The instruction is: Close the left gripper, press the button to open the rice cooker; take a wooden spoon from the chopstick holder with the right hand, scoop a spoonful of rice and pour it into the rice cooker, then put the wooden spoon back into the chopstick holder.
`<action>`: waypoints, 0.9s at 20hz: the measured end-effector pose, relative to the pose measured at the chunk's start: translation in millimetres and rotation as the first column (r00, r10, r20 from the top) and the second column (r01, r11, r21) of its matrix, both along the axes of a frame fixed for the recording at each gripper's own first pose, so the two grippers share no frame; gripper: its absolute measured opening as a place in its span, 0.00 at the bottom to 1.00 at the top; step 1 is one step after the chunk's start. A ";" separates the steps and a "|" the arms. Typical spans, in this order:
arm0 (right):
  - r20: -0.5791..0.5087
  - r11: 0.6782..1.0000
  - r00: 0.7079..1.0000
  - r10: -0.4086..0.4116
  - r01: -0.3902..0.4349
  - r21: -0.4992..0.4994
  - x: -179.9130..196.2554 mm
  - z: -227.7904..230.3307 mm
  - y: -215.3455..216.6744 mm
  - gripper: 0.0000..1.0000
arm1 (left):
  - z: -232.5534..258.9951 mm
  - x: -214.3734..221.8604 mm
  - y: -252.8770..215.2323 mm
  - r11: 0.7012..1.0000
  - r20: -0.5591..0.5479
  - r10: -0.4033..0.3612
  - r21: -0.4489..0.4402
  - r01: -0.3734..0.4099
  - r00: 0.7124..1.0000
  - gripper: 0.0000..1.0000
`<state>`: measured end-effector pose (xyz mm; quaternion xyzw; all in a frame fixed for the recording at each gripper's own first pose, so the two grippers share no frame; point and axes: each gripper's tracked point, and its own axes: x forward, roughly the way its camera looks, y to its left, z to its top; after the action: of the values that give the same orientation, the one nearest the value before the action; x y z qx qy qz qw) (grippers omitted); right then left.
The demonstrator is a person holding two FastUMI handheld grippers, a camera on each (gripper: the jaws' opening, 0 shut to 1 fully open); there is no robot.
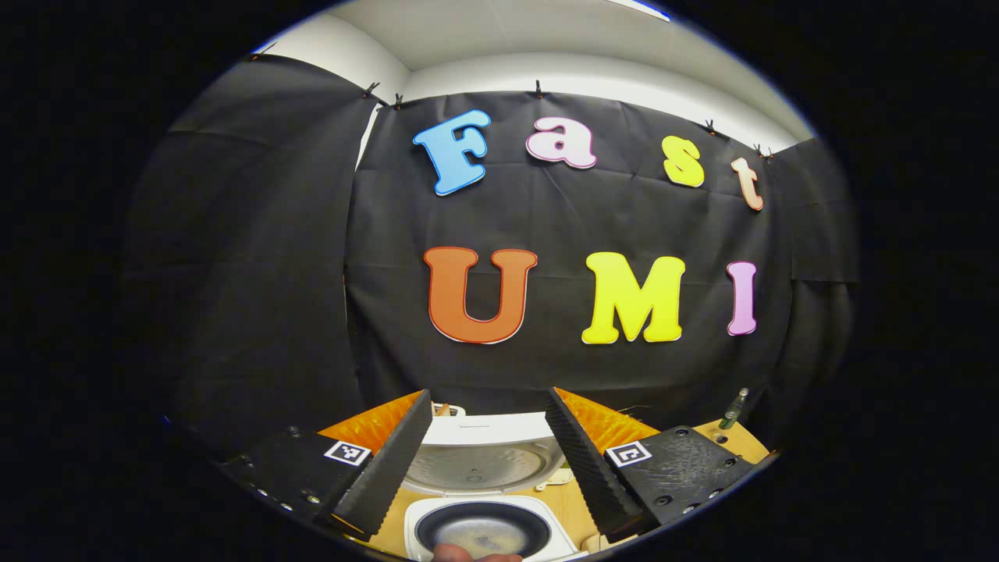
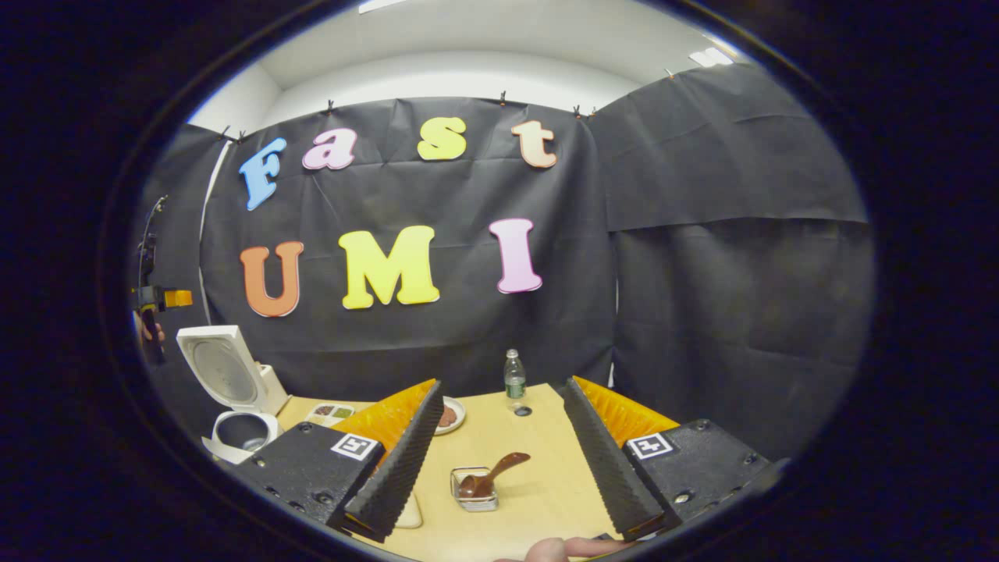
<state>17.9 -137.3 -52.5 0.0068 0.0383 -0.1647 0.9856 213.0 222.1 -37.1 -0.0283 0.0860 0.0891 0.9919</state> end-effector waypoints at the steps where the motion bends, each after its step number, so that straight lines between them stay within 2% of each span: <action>1: -0.002 1.000 1.000 -0.016 0.016 -0.003 -6.1 0.0 -2.3 1.00 | -6.6 8.2 4.8 1.000 -0.015 0.004 -0.010 -0.004 1.000 0.94; 8: -0.045 0.997 0.996 -0.083 0.083 -0.008 -35.9 -12.3 -6.6 1.00 | -45.3 55.0 27.8 0.999 -0.122 0.024 -0.035 -0.029 0.992 0.94; 13: -0.056 0.998 0.997 -0.051 0.050 -0.023 -34.9 -15.9 13.8 0.99 | -71.2 67.6 30.7 0.998 -0.209 0.040 -0.032 -0.048 0.977 0.94; 18: -0.059 1.000 0.998 -0.019 0.018 -0.024 -34.3 -17.2 23.6 1.00 | -72.5 56.0 30.4 0.998 -0.247 0.050 -0.022 -0.057 0.968 0.97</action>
<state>-16.4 -113.8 -69.7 -0.0091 0.0653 -0.1744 0.9825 269.0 252.5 -109.6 -0.0338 0.2087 0.1174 0.9703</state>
